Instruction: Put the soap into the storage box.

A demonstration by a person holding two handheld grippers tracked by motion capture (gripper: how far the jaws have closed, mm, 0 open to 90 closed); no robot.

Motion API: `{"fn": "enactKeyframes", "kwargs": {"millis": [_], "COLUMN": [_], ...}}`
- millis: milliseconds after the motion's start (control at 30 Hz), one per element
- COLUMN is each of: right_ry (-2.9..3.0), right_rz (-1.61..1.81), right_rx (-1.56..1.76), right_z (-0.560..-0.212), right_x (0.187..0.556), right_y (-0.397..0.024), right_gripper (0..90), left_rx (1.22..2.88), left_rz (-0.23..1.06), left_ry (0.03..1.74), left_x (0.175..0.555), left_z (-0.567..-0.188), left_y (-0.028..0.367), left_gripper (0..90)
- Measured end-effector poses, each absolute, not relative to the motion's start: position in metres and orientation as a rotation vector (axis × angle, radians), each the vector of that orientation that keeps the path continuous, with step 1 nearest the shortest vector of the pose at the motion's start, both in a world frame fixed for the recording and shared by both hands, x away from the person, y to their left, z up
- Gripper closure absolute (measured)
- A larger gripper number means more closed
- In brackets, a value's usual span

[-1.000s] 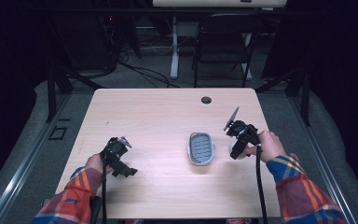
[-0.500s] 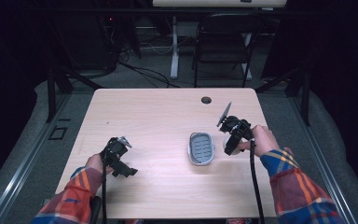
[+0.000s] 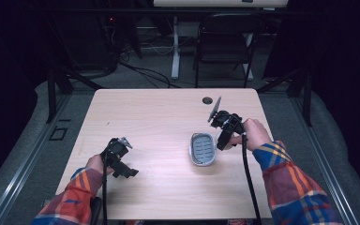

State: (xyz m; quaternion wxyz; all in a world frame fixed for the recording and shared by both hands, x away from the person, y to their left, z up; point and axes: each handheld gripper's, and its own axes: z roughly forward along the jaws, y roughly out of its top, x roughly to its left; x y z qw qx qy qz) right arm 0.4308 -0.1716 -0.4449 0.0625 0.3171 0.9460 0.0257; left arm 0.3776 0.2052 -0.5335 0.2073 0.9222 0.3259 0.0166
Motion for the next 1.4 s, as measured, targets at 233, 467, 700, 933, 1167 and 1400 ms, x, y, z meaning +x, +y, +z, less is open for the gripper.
{"fn": "enactKeyframes", "kwargs": {"millis": [233, 467, 700, 933, 1167, 1400], "right_ry": [2.889, 2.909, 2.948, 2.953, 2.966, 2.971], "right_rz": [0.075, 0.068, 0.066, 0.050, 0.060, 0.056], "right_rx": [0.907, 0.882, 0.860, 0.843, 0.841, 0.833], "right_z": [-0.448, -0.456, -0.464, -0.470, -0.475, -0.478], "right_x": [0.436, 0.440, 0.443, 0.445, 0.448, 0.449], "right_y": [-0.150, -0.135, -0.123, -0.114, -0.110, -0.106], "right_gripper": [23.8, 23.8, 23.8, 23.8, 23.8, 23.8], "left_rx": [2.570, 2.566, 2.569, 2.566, 2.568, 2.569], "left_rz": [0.048, 0.050, 0.041, 0.040, 0.044, 0.044], "left_ry": [0.906, 0.905, 0.906, 0.906, 0.903, 0.903], "left_x": [0.378, 0.378, 0.378, 0.378, 0.377, 0.377], "left_z": [-0.533, -0.534, -0.534, -0.534, -0.534, -0.534], "left_y": [0.206, 0.206, 0.205, 0.205, 0.205, 0.205], "left_gripper": [0.0, 0.0, 0.0, 0.0, 0.0, 0.0]}}
